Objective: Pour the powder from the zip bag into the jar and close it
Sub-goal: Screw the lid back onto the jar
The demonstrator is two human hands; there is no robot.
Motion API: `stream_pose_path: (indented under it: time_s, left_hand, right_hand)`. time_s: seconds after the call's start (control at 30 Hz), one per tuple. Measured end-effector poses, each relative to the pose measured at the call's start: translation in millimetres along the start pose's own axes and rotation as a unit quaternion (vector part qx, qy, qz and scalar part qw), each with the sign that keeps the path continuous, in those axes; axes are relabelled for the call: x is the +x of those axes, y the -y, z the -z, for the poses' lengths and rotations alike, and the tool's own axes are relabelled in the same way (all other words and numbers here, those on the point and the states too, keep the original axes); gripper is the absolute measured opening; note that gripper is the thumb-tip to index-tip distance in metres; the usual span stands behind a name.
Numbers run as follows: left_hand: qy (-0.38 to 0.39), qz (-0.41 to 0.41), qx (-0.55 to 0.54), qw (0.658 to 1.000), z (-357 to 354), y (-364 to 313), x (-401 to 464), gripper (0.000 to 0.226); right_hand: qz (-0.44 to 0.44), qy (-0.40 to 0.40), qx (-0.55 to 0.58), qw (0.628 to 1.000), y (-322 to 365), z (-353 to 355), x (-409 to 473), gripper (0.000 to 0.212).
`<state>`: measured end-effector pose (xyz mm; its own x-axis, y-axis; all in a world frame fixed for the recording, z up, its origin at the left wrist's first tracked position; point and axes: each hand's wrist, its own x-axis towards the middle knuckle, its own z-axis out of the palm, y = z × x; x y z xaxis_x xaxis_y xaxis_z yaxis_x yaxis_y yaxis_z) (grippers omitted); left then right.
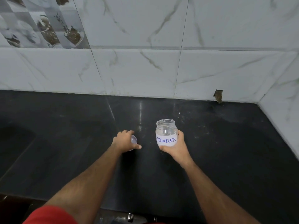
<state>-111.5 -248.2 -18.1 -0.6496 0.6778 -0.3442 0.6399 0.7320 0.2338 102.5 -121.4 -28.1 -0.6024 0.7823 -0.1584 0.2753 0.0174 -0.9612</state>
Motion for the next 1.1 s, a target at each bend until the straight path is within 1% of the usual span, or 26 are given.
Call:
stream_pose_path:
  time_s: [0.07, 0.1, 0.17, 0.23, 0.37, 0.43, 0.47, 0.5, 0.53, 0.6, 0.67, 0.73, 0.8, 0.87, 0.93, 1.0, 1.1]
  left_hand:
    - [0.024, -0.007, 0.026, 0.999, -8, 0, 2, 0.098]
    - [0.025, -0.007, 0.027, 0.999, -10, 0, 5, 0.095]
    - [0.012, -0.010, 0.014, 1.000, -12, 0, 10, 0.086]
    - [0.002, -0.017, -0.011, 1.000, -11, -5, 14, 0.082]
    - [-0.024, -0.035, -0.091, 0.995, -5, -30, 21, 0.080]
    - [-0.048, -0.045, -0.163, 0.984, 1, -47, 22, 0.075]
    - [-0.064, -0.048, -0.213, 0.974, 5, -57, 21, 0.072]
    - [-0.083, -0.048, -0.273, 0.957, 10, -65, 21, 0.068]
    - [-0.100, -0.046, -0.341, 0.934, 17, -74, 21, 0.063]
    - [-0.109, -0.034, -0.477, 0.871, 31, -91, 20, 0.055]
    - [-0.086, -0.024, -0.587, 0.805, 47, -106, 21, 0.053]
    - [-0.060, -0.035, -0.661, 0.747, 61, -121, 19, 0.049]
    - [-0.029, -0.050, -0.701, 0.711, 69, -135, 15, 0.058]
    - [0.000, -0.060, -0.713, 0.699, 73, -149, 6, 0.062]
    - [0.025, -0.078, -0.717, 0.692, 74, -159, -2, 0.063]
    - [0.032, -0.092, -0.699, 0.708, 76, -165, -10, 0.063]
    - [0.044, -0.116, -0.661, 0.740, 77, -171, -18, 0.058]
  right_hand:
    - [-0.006, -0.013, -0.004, 1.000, -2, 3, -1, 0.088]
    - [-0.009, -0.020, -0.005, 1.000, -3, 5, 0, 0.088]
    - [-0.014, -0.027, -0.006, 1.000, 0, 6, 1, 0.089]
    - [-0.014, -0.033, -0.008, 0.999, 1, 7, 2, 0.089]
    - [-0.005, -0.044, -0.009, 0.999, 5, 10, 0, 0.089]
    - [0.003, -0.045, -0.009, 0.999, 5, 11, -1, 0.090]
    - [0.005, -0.046, -0.008, 0.999, 5, 11, -2, 0.091]
    - [0.008, -0.046, -0.006, 0.999, 7, 12, -4, 0.091]
    - [0.010, -0.048, -0.001, 0.999, 8, 13, -5, 0.091]
    - [0.012, -0.047, 0.014, 0.999, 11, 15, -8, 0.091]
    - [0.012, -0.042, 0.033, 0.998, 14, 16, -12, 0.090]
    - [0.011, -0.031, 0.061, 0.998, 15, 17, -15, 0.093]
    - [0.013, -0.021, 0.097, 0.995, 18, 18, -17, 0.100]
    - [0.013, -0.015, 0.130, 0.991, 22, 21, -18, 0.103]
    - [0.014, -0.011, 0.147, 0.989, 29, 25, -17, 0.100]
    - [0.019, -0.009, 0.152, 0.988, 36, 31, -17, 0.094]
    - [0.030, -0.013, 0.147, 0.989, 45, 38, -17, 0.094]
